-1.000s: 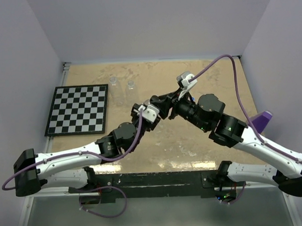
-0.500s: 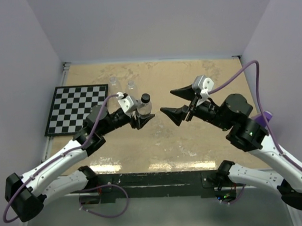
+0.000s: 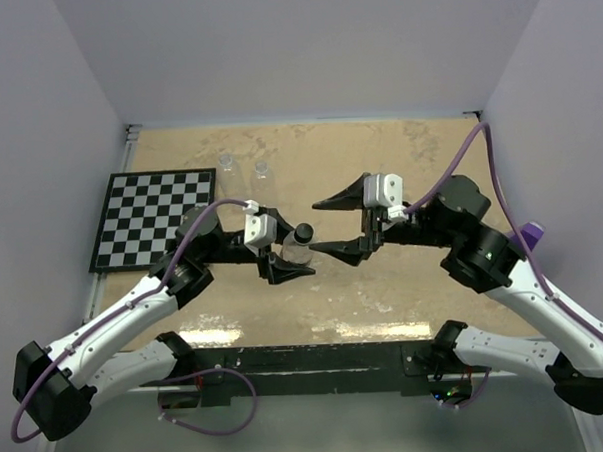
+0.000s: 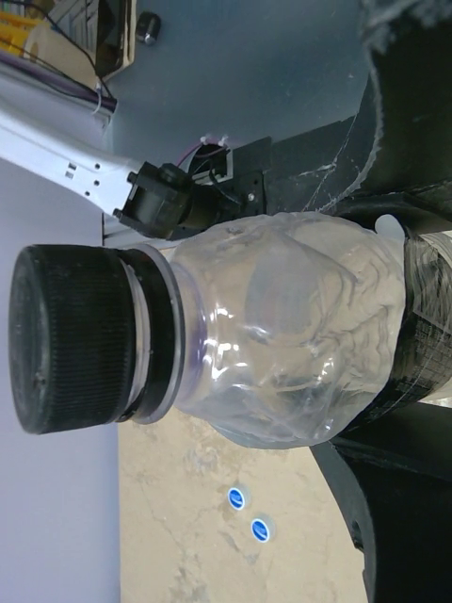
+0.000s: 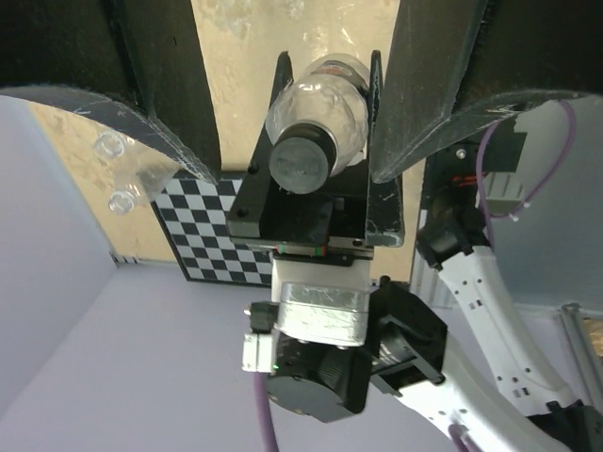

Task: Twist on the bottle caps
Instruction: Screw the bottle cap onto the plastic bottle.

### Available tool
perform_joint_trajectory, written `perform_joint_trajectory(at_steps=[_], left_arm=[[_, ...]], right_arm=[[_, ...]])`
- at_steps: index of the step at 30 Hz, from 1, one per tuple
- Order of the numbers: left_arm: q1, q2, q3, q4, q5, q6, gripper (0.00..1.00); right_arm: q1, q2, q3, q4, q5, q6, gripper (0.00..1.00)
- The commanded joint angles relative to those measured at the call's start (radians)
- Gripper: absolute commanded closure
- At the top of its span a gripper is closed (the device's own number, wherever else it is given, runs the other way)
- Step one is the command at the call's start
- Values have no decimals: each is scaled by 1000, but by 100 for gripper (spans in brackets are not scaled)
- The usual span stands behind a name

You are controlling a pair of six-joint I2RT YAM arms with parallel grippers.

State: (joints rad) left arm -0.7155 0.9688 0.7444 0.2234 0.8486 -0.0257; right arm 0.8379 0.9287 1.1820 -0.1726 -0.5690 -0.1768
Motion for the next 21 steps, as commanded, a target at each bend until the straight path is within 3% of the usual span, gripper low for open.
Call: perform_joint_trajectory(at_steps=[1, 13, 21], left_arm=[[5, 8, 56, 56, 98, 9, 100], [5, 16, 72, 62, 138, 21, 100], [4, 19, 81, 60, 152, 21, 100]], right_arm=[[-3, 19, 53, 8, -129, -32, 33], [-3, 81, 76, 1, -206, -35, 43], [-3, 104, 90, -11, -216, -30, 62]])
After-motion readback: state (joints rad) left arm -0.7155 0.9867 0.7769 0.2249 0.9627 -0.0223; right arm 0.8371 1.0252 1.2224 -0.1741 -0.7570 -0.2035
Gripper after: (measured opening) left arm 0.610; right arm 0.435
